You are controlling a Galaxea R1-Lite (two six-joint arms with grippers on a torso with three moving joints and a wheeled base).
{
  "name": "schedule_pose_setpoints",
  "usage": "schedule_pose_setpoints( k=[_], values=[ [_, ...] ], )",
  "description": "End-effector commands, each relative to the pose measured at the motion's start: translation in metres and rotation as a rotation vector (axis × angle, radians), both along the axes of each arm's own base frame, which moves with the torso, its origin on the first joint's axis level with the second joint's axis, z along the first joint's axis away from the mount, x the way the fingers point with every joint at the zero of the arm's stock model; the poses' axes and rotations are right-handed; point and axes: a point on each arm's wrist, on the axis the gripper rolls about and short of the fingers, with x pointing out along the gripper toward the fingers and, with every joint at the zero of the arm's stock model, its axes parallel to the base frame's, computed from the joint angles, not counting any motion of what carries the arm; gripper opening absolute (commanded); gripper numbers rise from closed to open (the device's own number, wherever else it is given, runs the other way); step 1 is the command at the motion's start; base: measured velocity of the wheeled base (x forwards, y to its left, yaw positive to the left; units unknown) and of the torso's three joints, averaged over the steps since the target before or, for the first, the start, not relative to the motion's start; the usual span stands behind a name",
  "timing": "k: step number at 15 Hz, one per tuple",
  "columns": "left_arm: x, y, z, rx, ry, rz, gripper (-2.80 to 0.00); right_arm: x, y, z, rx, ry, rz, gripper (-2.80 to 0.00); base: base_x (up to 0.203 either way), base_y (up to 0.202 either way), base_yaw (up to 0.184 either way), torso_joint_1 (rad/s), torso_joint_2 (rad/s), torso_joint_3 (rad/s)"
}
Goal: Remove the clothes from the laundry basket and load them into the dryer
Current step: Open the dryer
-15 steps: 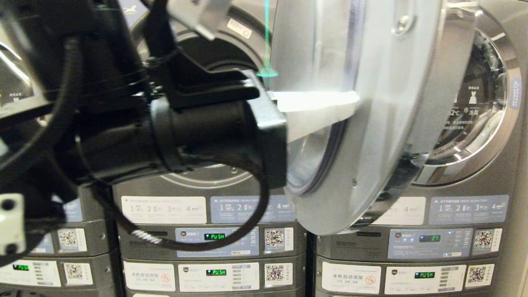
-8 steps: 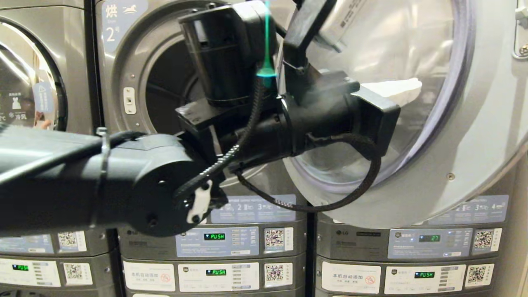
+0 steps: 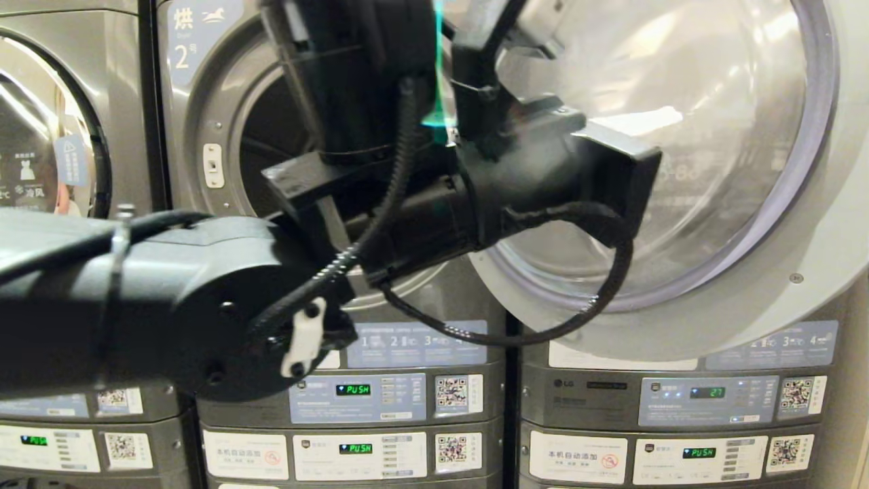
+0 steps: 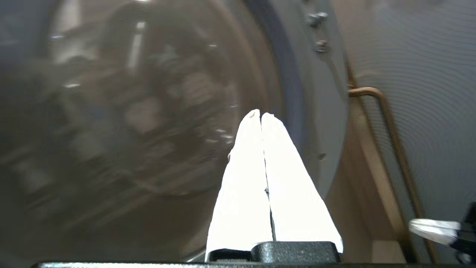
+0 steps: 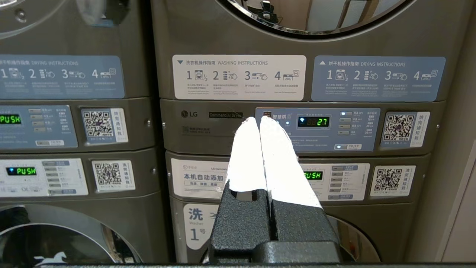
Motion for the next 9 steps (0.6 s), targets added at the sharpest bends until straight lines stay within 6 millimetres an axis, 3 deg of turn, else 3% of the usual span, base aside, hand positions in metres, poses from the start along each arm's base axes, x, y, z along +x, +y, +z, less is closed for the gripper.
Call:
schedule_pose_setpoints(
  k=[1, 3, 5, 7, 9],
  values=[
    [-0.011, 0.039, 0.022, -0.053, -0.019, 0.096, -2.80, 0.000, 0.000, 0.000, -0.011, -0.001, 0.003, -2.80, 0.000, 0.000, 0.000, 0.000, 0.00, 0.000],
    [-0.010, 0.095, 0.020, -0.046, 0.001, 0.267, -2.80, 0.000, 0.000, 0.000, -0.015, 0.002, 0.006, -2.80, 0.000, 0.000, 0.000, 0.000, 0.00, 0.000],
    [0.000, 0.166, 0.002, -0.008, 0.038, 0.496, -2.80, 0.000, 0.000, 0.000, -0.015, 0.001, 0.006, -2.80, 0.000, 0.000, 0.000, 0.000, 0.00, 0.000],
    [-0.001, 0.232, -0.024, 0.040, 0.095, 0.685, -2.80, 0.000, 0.000, 0.000, -0.014, 0.000, 0.006, -2.80, 0.000, 0.000, 0.000, 0.000, 0.00, 0.000],
    [-0.025, 0.281, -0.068, 0.101, 0.205, 0.809, -2.80, 0.000, 0.000, 0.000, -0.009, -0.001, 0.001, -2.80, 0.000, 0.000, 0.000, 0.000, 0.00, 0.000]
  ],
)
